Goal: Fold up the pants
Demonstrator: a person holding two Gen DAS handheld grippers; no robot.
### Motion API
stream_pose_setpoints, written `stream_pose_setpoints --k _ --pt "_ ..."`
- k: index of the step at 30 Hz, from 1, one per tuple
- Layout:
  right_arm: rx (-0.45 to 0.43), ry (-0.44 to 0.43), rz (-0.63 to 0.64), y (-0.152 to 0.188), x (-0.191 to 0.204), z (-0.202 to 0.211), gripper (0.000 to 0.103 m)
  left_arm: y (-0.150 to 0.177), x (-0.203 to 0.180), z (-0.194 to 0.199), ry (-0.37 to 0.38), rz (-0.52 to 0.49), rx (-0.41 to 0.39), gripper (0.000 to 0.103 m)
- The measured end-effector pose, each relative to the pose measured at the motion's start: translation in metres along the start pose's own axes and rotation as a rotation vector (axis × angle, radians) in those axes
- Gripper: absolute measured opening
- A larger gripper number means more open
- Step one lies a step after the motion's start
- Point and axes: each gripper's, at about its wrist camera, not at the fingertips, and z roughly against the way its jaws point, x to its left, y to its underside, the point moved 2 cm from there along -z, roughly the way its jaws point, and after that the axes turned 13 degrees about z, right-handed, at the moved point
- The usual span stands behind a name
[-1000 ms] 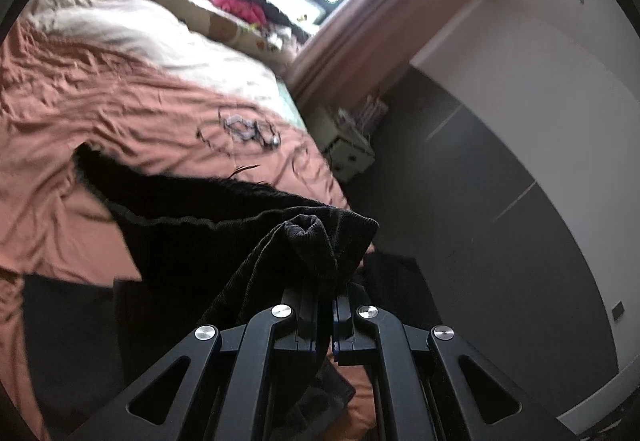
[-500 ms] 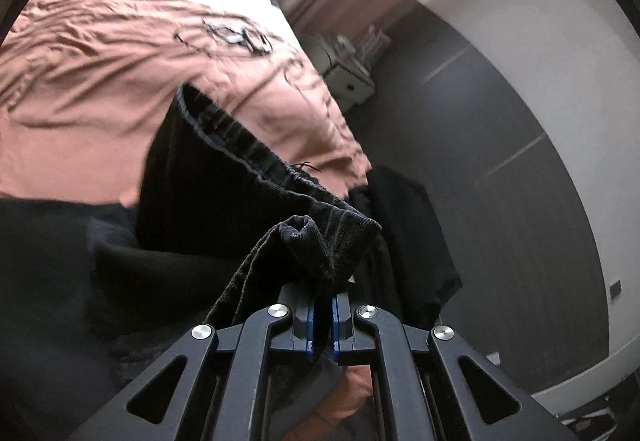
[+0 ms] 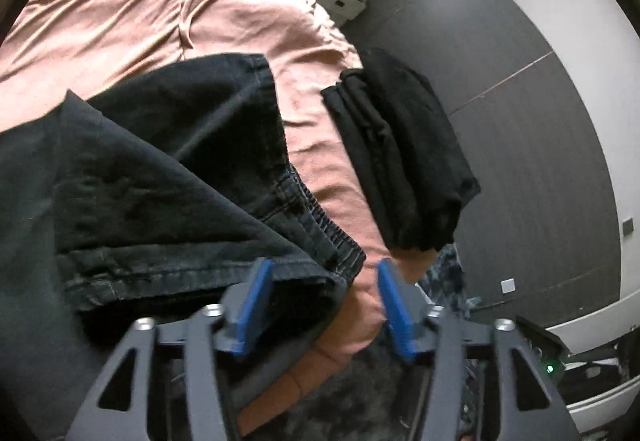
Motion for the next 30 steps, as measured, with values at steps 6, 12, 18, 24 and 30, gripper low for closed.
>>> stream_pose_setpoints --k 6,12,18,24,30 --pt "-0.009 -0.021 0.0 0.003 0.004 0.003 0.103 -0.003 0.016 0.053 -0.037 -0.007 -0.079 0.067" --pt "-0.034 -0.047 0.017 0.004 0.01 0.005 0.103 0.0 0.053 0.117 -0.097 0.02 -0.185 0.068" --pt "-0.034 -0.069 0.05 0.001 0.02 -0.003 0.088 0.014 0.098 0.172 -0.14 0.055 -0.265 0.068" --pt "-0.008 -0.092 0.073 -0.006 0.03 -0.019 0.072 0.033 0.146 0.203 -0.189 0.095 -0.328 0.069" --pt "0.017 -0.09 0.064 -0.019 0.027 -0.042 0.067 0.053 0.189 0.217 -0.217 0.159 -0.381 0.069"
